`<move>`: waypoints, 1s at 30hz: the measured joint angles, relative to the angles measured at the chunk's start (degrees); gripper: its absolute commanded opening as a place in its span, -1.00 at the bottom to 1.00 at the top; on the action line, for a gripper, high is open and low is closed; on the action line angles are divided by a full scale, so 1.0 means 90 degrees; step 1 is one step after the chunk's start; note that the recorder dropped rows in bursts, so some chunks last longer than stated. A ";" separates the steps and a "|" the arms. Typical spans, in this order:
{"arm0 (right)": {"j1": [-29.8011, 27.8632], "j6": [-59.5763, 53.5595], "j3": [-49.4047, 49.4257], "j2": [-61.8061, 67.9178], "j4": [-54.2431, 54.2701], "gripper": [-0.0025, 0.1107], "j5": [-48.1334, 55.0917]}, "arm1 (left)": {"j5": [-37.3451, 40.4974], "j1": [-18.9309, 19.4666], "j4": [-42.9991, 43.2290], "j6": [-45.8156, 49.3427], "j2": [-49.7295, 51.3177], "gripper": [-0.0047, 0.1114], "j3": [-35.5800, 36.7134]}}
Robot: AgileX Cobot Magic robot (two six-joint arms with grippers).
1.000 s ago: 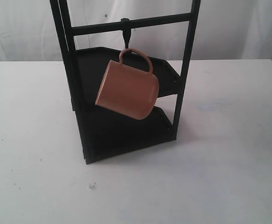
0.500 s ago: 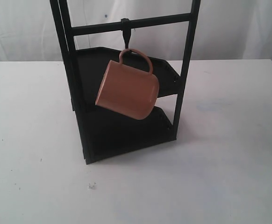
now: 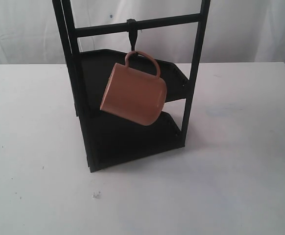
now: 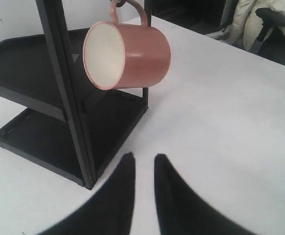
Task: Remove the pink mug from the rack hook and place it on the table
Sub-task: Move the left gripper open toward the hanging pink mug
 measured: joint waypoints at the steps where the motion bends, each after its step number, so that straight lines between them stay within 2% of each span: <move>1: 0.0000 0.0000 0.0000 0.0000 0.0000 -0.96 0.0000 | -0.0031 0.0000 0.0000 0.0065 0.0046 0.13 0.0000; 3: 0.0000 0.0000 0.0000 0.0000 0.0000 -0.96 0.0000 | -0.0166 0.0000 -0.0041 0.0263 0.0193 0.30 0.0000; 18: 0.0000 0.0000 0.0000 0.0000 0.0000 -0.96 0.0000 | -0.1627 -0.0099 -0.0858 0.1248 0.2259 0.28 0.0000; 21: 0.0000 0.0000 0.0000 0.0000 0.0000 -0.96 0.0000 | -0.1786 -0.0383 -0.0885 0.1428 0.2537 0.28 0.0000; 27: 0.0000 0.0000 0.0000 0.0000 0.0000 -0.96 0.0000 | -0.2018 -0.1289 -0.0914 0.1837 0.2759 0.28 -0.0026; 30: 0.0000 0.0000 0.0000 0.0000 0.0000 -0.96 0.0000 | -0.2033 -0.1609 -0.0931 0.1877 0.2759 0.28 -0.0037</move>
